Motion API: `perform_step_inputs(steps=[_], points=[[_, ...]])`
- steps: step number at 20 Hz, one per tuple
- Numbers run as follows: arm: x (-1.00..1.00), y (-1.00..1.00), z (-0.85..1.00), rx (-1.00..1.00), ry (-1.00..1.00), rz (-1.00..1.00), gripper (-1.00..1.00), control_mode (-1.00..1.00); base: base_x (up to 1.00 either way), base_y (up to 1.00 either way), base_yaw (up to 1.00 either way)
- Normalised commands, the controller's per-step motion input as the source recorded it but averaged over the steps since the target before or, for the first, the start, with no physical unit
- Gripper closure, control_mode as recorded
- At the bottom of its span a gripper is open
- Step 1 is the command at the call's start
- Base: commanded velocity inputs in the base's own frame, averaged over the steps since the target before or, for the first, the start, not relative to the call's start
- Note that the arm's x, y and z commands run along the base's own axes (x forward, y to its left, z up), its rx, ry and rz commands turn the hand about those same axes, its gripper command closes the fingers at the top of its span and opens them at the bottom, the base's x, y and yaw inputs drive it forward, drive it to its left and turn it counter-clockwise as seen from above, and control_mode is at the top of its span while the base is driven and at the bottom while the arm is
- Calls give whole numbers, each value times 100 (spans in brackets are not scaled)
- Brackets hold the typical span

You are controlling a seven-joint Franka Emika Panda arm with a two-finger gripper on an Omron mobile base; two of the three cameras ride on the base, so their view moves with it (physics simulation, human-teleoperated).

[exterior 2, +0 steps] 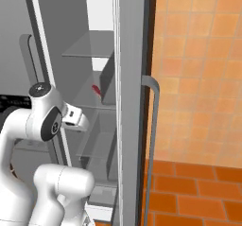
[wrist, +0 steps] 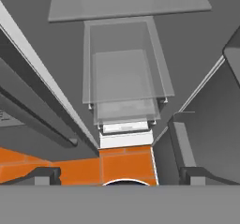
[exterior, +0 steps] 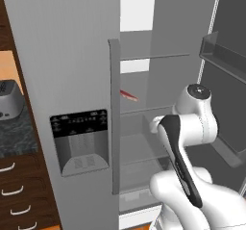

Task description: Place one corn and one steak in each tupperware on the nearby counter, to pack two identical lunches.

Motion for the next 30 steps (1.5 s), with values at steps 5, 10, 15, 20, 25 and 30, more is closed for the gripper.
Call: perform_step_inputs(steps=[5,10,15,20,25,30], points=[[1,-1,88,-2,-46,7,-100,-100,0,0,0],[40,-8,53,0,-23,11,-100,-100,0,0,0],[53,4,9,-3,13,0,-100,-100,0,0,0],[71,-6,-8,0,6,2,-100,-100,0,0,0],[80,-5,-22,0,0,9,-100,-100,0,0,0],[77,0,-47,0,0,9,-100,-100,0,0,0]])
